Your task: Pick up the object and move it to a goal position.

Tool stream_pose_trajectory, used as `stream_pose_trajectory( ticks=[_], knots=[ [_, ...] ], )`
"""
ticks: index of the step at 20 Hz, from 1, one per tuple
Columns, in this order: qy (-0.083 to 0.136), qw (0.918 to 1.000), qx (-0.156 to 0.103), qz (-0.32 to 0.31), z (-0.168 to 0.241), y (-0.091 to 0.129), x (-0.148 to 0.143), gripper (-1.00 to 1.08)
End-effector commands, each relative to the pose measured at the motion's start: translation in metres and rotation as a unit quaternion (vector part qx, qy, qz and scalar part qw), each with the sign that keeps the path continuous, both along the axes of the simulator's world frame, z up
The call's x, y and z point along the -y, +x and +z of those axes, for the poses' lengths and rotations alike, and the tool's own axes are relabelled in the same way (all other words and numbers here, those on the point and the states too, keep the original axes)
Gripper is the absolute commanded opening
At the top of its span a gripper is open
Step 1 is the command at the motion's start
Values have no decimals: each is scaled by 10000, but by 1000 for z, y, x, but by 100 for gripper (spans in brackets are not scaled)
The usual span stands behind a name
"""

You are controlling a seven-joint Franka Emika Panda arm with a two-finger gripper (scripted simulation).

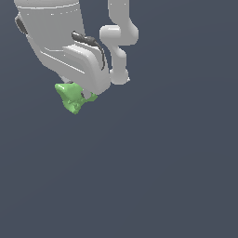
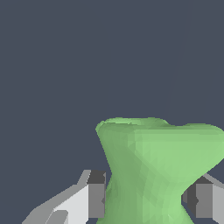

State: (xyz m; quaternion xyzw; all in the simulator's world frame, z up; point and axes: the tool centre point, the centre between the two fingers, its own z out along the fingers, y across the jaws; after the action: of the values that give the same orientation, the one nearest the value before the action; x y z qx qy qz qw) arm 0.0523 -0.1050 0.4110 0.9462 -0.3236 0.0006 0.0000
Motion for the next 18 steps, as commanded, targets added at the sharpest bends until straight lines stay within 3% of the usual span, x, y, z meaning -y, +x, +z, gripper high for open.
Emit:
stream_pose_trajectory(
  ticks=[1, 18],
  knots=[
    [0, 10000, -5, 2, 16, 1, 4, -100],
    [0, 10000, -5, 2, 62, 8, 17, -100]
  ],
)
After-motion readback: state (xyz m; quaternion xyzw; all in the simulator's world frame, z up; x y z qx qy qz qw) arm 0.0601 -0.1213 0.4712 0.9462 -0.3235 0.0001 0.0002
